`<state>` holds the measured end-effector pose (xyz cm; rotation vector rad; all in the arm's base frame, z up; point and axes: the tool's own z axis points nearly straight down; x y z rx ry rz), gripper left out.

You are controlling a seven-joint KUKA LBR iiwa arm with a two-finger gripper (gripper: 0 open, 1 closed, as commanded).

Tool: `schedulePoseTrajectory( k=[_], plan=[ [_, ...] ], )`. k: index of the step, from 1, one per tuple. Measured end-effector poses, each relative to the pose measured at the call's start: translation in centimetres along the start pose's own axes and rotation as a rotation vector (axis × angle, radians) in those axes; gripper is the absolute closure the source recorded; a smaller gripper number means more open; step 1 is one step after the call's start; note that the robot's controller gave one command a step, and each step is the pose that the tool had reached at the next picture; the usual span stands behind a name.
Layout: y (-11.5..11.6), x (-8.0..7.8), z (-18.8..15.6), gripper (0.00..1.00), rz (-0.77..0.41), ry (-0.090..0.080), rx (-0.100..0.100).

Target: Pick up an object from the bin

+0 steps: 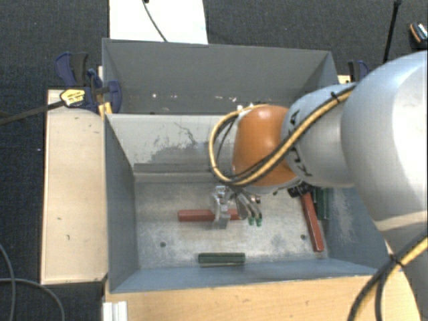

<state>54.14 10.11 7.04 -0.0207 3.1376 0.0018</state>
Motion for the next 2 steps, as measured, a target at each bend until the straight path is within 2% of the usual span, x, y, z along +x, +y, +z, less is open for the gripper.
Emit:
schedulePoseTrajectory(
  k=[1,2],
  plan=[
    [-2.7,0.9,-10.9,1.0,0.044,-0.005,0.0],
    [-5.7,-1.1,-18.3,1.0,0.058,-0.009,0.001]
  ],
)
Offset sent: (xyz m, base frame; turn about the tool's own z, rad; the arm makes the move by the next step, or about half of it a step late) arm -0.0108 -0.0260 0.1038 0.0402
